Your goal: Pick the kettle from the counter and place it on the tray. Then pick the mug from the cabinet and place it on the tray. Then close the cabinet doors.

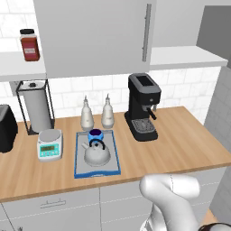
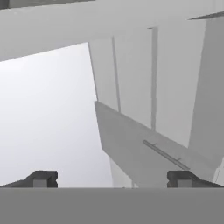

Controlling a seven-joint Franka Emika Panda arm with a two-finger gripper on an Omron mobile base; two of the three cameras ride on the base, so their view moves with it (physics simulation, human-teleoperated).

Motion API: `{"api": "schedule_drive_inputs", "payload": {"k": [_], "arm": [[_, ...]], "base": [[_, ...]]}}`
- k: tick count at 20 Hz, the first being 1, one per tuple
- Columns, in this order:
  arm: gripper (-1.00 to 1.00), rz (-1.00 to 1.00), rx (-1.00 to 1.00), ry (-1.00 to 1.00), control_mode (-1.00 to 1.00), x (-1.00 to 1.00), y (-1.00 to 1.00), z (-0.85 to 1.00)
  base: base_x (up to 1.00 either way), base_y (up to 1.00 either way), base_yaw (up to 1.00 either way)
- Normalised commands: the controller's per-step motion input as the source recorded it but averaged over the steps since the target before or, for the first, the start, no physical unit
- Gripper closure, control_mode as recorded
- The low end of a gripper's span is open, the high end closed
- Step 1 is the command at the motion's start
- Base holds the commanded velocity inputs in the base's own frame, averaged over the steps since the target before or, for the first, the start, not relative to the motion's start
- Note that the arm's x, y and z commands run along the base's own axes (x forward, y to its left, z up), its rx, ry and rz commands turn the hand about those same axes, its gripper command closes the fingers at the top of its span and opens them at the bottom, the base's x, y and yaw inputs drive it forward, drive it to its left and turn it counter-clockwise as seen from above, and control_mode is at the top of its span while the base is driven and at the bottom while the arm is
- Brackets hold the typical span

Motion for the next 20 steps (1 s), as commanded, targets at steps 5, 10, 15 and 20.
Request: {"api": "schedule_drive_inputs", "payload": {"k": [5,10,15,20], "arm": [[-1.00,-0.04,0.04,0.13,-1.00,0.00,-0.50,0.12],[-1.00,-0.02,0.03,0.10,-1.00,0.00,-0.48,-0.02],[-1.00,0.00,0.05,0.03,-1.00,0.01,-0.52,-0.22],[-1.00,0.00,0.05,0.05,-1.00,0.01,-0.58,0.03]], "base": [[0.00,0.00,0.00],[0.00,0.00,0.00],[0.00,0.00,0.00],[0.00,0.00,0.00]]}}
